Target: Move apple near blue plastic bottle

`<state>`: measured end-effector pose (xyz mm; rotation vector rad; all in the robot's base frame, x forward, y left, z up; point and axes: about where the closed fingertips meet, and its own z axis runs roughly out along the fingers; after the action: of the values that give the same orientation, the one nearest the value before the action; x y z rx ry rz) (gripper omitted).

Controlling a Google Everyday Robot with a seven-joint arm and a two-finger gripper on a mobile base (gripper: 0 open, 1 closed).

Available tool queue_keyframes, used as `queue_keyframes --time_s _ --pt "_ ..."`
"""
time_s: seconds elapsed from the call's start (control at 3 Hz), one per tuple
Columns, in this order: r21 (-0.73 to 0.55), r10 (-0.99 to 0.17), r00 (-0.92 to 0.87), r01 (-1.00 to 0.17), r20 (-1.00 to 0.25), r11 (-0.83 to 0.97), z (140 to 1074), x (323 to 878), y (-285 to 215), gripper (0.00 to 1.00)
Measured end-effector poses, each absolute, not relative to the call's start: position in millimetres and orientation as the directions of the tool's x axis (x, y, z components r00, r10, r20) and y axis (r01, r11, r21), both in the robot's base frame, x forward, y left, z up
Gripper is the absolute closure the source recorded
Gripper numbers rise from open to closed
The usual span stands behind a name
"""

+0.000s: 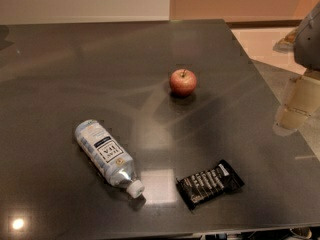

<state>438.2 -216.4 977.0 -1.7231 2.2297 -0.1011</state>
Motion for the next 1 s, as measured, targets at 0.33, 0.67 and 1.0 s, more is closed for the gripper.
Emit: queue_keyframes --time_s 0.33,0.67,1.0 --pt "-0.249 -0.953 -0.221 -0.93 -0.208 0.27 977.0 438.2 -216.4 0.0" --pt "-0.246 -0.943 -0.204 -0.931 -0.263 0.27 974.6 459.4 -201.4 0.0" --pt "-0.227 -0.926 -0.199 -0.933 -0.322 0.28 966.4 490.4 -183.0 0.0"
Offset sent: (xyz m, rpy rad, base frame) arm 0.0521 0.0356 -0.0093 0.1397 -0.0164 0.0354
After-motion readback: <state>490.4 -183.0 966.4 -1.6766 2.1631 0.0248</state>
